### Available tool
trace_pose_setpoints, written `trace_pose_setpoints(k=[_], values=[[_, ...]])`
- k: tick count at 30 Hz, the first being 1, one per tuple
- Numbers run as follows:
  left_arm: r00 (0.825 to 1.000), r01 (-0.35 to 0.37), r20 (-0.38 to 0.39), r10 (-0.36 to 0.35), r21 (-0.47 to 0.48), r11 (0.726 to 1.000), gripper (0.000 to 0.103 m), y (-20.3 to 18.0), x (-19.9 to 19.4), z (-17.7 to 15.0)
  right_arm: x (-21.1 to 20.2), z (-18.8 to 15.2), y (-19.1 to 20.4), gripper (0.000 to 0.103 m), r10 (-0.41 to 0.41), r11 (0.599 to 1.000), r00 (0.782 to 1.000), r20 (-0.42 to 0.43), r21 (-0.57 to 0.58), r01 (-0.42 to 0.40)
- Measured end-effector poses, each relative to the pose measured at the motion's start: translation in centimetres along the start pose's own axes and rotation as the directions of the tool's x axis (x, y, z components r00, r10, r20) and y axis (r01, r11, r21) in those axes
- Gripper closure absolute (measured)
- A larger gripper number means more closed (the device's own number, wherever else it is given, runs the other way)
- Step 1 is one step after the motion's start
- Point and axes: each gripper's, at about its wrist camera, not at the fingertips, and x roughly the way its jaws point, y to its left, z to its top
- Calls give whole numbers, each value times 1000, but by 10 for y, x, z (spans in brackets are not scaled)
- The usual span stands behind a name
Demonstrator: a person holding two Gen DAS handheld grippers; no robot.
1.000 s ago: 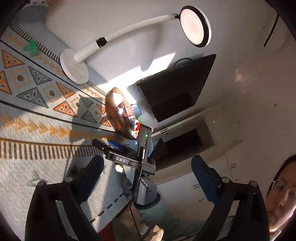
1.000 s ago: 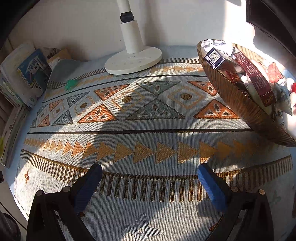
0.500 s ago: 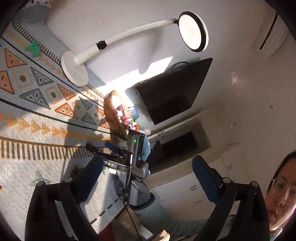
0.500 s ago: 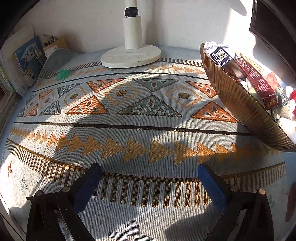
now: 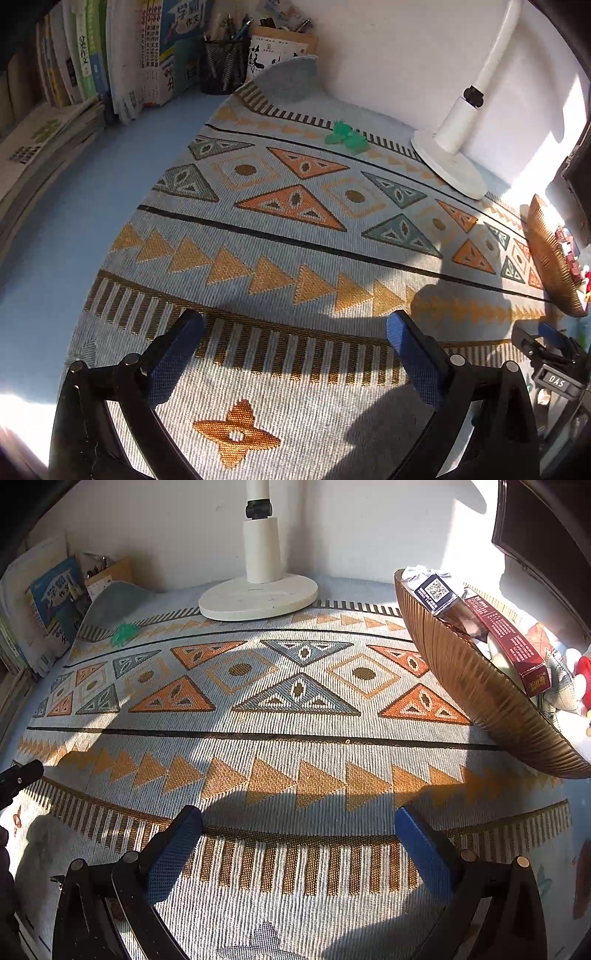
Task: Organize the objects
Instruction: 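Move both grippers back over the rug toward the last toys, then grasp the green plastic toy with the left gripper while the right grasps the black toy figure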
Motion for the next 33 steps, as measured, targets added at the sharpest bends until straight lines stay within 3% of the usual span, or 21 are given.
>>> trace_pose_setpoints(k=[1, 3, 10, 33], values=[[998, -68, 2, 68, 42, 997, 3, -3, 6, -2, 0, 0, 0, 0, -2, 1000, 1000, 2, 2, 2], [993, -114, 27, 112, 63, 992, 0, -4, 7, -3, -1, -1, -1, 0, -2, 1000, 1000, 4, 4, 2], [993, -116, 23, 116, 5, 993, 0, 1, 12, 0, -1, -1, -1, 0, -2, 1000, 1000, 4, 3, 2], [993, -120, 21, 120, -2, 993, 0, 2, 12, -3, 0, 0, -2, 0, 0, 1000, 1000, 4, -1, 0]])
